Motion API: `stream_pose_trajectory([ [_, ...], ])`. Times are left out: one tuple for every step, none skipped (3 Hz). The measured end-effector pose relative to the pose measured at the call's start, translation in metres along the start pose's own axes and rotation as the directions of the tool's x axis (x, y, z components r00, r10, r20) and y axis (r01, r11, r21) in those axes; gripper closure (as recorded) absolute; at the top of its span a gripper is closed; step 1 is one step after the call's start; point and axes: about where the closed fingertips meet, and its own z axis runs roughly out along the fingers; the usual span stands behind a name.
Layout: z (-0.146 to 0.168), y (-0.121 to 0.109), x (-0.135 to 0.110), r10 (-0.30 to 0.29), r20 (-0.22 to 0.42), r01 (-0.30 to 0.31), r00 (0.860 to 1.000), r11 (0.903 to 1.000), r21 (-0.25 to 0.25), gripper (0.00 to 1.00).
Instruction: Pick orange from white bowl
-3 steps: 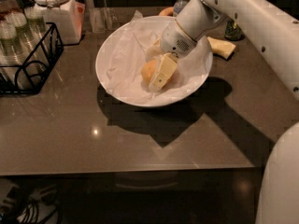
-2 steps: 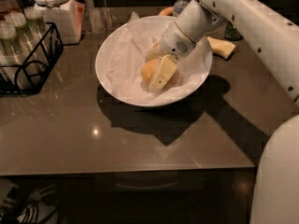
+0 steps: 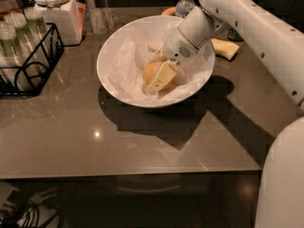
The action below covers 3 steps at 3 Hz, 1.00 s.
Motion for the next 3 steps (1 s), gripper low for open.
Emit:
stream_pose_trajectory([
  [-0.002,0.001,-0.001,0.002,0.002,-0.002,1.0,0.9999,0.013,0.74],
  [-0.01,0.004,-0.003,-0.002,0.009,0.001,1.0,0.9978,0.066,0.97],
  [-0.039,0.01,-0.021,-0.051,0.077,0.039,0.996,0.9882,0.148,1.0],
])
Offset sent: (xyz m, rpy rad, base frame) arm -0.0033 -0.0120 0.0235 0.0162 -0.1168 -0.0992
